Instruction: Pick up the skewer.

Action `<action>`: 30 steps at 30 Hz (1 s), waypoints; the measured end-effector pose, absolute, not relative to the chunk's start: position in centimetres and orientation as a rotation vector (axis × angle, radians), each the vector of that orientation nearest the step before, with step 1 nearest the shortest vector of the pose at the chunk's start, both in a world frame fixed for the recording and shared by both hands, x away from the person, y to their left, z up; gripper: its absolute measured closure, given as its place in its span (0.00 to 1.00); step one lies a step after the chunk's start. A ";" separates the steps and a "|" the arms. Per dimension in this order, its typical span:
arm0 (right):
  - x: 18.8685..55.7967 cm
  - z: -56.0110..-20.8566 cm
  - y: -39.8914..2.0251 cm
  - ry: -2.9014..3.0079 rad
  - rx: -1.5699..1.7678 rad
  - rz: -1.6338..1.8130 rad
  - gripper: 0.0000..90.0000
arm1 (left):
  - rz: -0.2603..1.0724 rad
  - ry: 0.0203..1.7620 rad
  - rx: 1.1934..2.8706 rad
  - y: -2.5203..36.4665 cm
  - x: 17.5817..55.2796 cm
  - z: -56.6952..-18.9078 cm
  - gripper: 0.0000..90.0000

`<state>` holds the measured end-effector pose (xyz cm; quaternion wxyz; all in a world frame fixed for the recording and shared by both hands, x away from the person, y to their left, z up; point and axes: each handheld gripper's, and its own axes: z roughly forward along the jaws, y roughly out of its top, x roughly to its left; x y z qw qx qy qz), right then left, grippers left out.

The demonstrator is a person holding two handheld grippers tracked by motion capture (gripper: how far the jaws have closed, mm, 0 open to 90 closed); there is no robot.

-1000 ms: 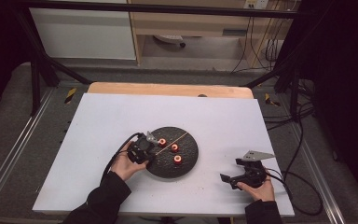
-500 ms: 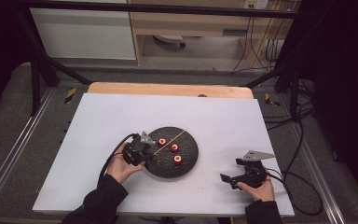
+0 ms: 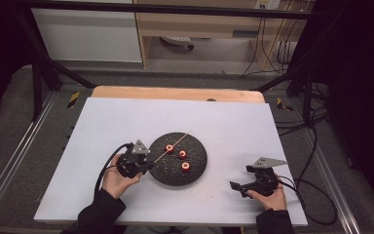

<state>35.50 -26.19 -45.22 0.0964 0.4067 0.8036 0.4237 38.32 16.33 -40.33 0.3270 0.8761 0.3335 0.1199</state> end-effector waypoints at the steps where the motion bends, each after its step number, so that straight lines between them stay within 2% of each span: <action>1: 35.5 -45.2 -26.1 2.388 1.208 1.249 0.01 | 0.320 0.873 2.287 16.5 38.1 -40.3 0.98; 30: 36.6 -44.3 -24.0 2.416 1.217 1.213 0.01 | 0.326 0.912 2.089 21.3 33.8 -42.1 0.98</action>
